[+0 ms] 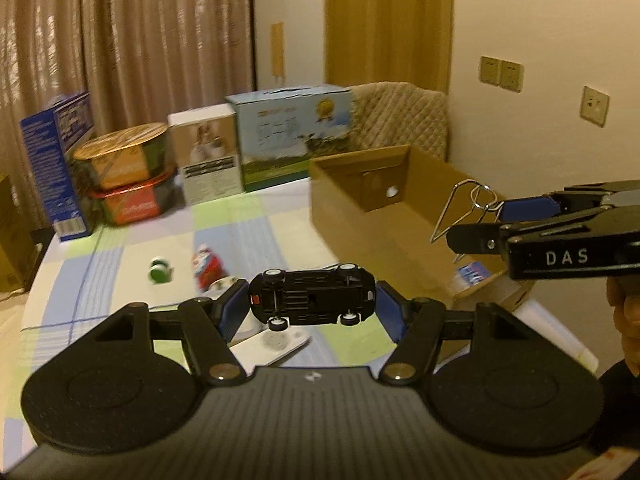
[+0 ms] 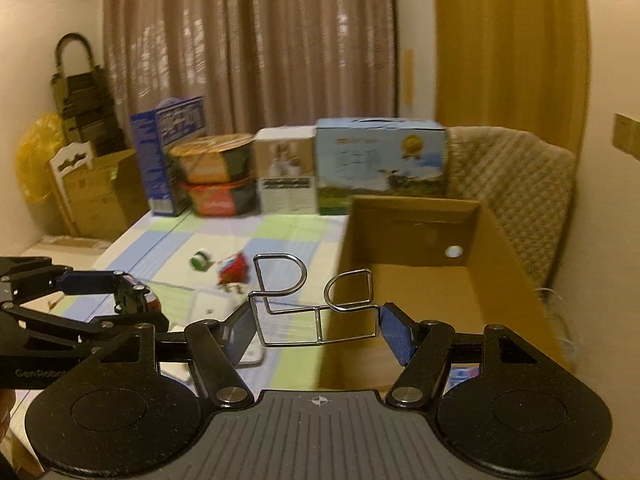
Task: Organize rigid objects
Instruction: 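Carry car and rack to the cardboard box while the left gripper releases the car inside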
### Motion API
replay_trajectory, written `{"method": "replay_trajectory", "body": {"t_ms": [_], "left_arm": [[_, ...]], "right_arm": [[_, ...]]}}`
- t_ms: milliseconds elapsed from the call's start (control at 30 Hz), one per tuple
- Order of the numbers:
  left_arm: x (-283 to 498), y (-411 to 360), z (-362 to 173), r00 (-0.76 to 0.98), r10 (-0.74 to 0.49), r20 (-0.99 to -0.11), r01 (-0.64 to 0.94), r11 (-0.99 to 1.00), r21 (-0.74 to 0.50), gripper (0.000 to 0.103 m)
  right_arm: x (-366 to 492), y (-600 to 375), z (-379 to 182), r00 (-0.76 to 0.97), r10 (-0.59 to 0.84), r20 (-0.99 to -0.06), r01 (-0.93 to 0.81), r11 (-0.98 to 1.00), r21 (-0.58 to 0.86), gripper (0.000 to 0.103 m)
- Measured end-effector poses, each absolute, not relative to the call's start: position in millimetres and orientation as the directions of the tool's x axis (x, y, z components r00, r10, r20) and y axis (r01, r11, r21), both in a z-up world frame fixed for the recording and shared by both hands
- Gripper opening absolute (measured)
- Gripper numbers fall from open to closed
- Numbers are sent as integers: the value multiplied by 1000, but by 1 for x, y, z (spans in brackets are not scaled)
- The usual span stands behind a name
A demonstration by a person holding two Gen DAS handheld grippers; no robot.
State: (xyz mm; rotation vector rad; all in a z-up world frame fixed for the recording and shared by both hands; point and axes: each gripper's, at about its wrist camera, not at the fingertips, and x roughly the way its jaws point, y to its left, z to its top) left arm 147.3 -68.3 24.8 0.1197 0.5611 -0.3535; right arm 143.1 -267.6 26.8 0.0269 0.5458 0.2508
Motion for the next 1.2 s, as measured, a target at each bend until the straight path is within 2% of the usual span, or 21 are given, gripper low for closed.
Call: {"method": "replay_trajectory", "body": {"t_ms": [467, 1100, 1167, 1200], "left_arm": [[171, -148, 28, 749, -375, -546, 460, 888, 21, 63], [212, -203, 3, 684, -421, -596, 537, 843, 21, 64], [213, -205, 2, 692, -416, -589, 537, 843, 36, 87], [212, -204, 3, 702, -413, -581, 532, 846, 41, 87]], "right_arm": [[149, -354, 30, 838, 133, -530, -97, 991, 94, 64], [179, -402, 17, 827, 129, -548, -49, 986, 158, 64], [180, -405, 15, 825, 129, -551, -42, 985, 167, 64], [181, -406, 15, 824, 128, -551, -39, 985, 170, 64]]}}
